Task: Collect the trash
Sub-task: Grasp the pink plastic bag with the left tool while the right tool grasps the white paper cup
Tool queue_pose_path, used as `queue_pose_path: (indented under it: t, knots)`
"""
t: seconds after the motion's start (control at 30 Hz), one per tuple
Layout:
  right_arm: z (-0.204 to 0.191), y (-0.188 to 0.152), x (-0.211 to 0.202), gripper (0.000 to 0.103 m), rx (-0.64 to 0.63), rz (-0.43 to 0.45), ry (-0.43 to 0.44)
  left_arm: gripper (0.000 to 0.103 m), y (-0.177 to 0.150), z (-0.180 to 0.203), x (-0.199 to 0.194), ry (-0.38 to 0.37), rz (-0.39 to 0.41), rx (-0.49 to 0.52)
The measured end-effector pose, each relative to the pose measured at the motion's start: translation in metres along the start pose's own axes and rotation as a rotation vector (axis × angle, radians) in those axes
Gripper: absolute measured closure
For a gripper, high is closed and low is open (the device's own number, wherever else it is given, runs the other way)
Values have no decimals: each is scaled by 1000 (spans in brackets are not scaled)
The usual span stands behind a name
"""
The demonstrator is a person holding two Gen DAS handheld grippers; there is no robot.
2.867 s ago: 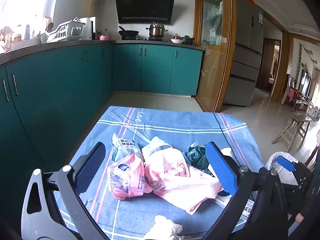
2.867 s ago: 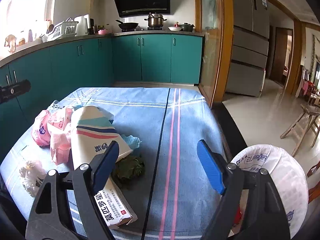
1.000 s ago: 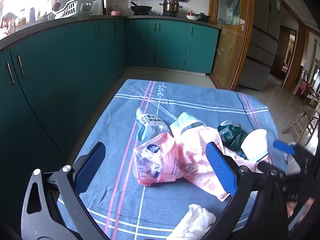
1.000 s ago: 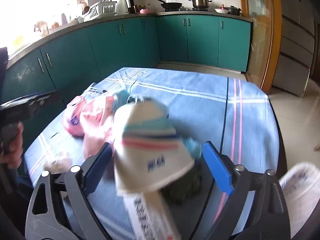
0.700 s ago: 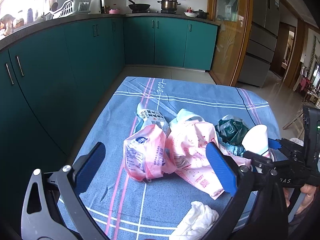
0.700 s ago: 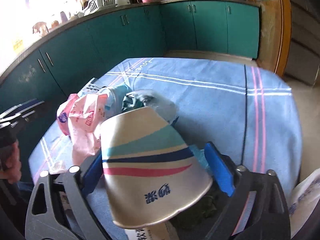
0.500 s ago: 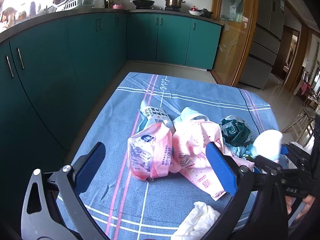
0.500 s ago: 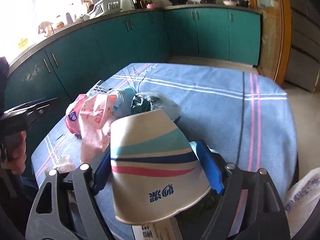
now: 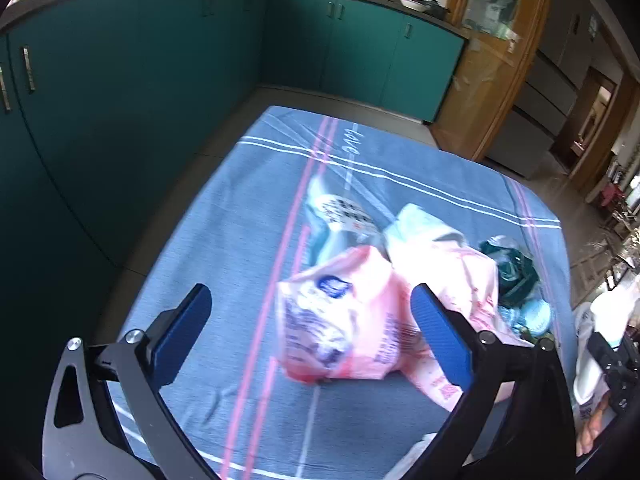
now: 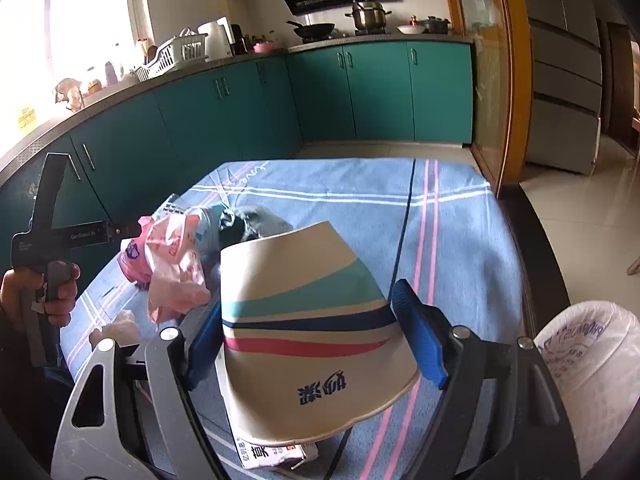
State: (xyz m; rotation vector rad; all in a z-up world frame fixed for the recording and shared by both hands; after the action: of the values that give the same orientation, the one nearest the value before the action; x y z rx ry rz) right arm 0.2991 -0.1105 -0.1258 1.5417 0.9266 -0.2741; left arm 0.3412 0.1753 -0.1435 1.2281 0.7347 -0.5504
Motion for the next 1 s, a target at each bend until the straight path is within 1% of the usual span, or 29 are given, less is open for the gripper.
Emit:
queue_pose_path:
  t: [0.03,0.07,0.13,0.27,0.37,0.5,0.63,0.73,0.8,0.93,1.0]
  knots:
    - [0,-1,1,25,-5,-4,-6,15,-2,3,1,-5,-5,6]
    - [-1,-2,0,25,-10,-7,-11,19,-5,8,4,-18,-25,24]
    - [-2,-4,1,25,-20,-14,-17,22,-12,18,9,-44,-55,56]
    - [-3,-9,5,25,-31,-29,-29,33,-21,29,8,-53,-60,107]
    - [-1,-11,6,25,-28,-35,-31,35,-26,32,7,-62,-70,117]
    - [-1,-12,7,25,-22,-38,-33,35,-26,31,4,-66,-63,117]
    - [-1,-12,8,25,-20,-38,-41,31,-26,33,1,-58,-51,135]
    - [-2,-12,10,25,-16,-44,-43,31,-25,37,1,-63,-50,147]
    - [-2,-13,11,25,-17,-46,-45,34,-26,40,1,-59,-50,162]
    - [-1,-14,11,25,-17,-45,-49,41,-28,43,-5,-40,-25,194]
    - [-1,-15,11,25,-15,-44,-51,42,-28,45,-9,-27,-9,209]
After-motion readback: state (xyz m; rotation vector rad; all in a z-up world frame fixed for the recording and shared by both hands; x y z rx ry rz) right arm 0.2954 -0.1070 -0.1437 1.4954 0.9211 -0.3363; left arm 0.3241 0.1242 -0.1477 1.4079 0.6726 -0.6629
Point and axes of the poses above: each gripper's, at about its wrist camera, not at the fingertips, and x roughly the way its jaws point, z to its right, y to its top, the point moved 4 cm from there along x, roughly the way its jaws point, and after that the axes turned 1 degree about -y, right-handed, at the moved point
